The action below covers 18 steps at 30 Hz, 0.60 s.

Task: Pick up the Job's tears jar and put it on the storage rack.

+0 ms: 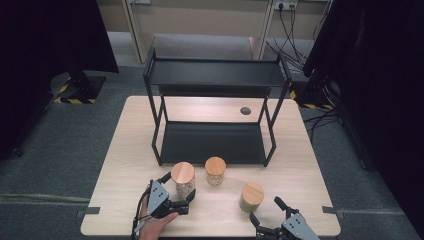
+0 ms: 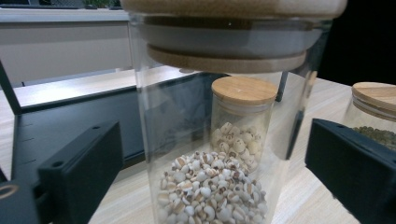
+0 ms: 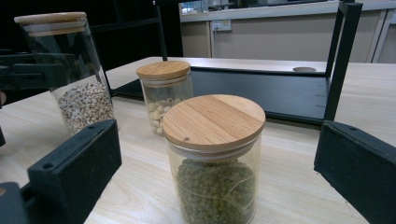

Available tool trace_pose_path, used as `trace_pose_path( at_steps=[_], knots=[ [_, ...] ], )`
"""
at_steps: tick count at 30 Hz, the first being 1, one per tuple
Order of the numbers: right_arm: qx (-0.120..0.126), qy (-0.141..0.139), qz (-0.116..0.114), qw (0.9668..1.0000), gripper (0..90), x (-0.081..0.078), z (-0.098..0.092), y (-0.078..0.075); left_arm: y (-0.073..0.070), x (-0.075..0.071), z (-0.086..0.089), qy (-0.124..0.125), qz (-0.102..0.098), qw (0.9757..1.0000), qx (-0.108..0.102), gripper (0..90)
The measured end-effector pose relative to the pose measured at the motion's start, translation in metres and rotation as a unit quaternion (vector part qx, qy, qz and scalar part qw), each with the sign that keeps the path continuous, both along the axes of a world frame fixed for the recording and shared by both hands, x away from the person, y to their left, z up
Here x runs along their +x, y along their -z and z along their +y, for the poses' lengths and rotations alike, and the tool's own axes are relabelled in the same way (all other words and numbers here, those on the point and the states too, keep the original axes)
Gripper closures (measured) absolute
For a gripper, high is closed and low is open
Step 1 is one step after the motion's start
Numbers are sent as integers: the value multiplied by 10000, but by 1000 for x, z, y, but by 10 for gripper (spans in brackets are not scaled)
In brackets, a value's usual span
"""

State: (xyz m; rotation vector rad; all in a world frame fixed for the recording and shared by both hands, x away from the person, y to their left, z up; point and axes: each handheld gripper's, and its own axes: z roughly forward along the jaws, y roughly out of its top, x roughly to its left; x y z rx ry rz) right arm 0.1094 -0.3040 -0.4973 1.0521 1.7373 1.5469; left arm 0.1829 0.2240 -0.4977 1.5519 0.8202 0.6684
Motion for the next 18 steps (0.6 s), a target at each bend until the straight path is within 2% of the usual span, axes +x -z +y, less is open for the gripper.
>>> trace_pose_path(
  at_steps=[4, 8, 12, 18],
  knots=[
    [7, -8, -5, 10000, 9, 0, 0, 0, -1, 3, -2, 28, 16, 10000, -16, 82],
    [10, -20, 2, 10000, 10, 0, 0, 0, -4, 6, -4, 54, 30, 10000, 60, 146],
    [19, -21, 0, 10000, 11, 0, 0, 0, -4, 7, -6, 2, 4, 9999, 132, 248],
    [26, -32, -14, 10000, 12, 0, 0, 1, -6, 5, -8, -61, 21, 9999, 154, 251]
  ],
)
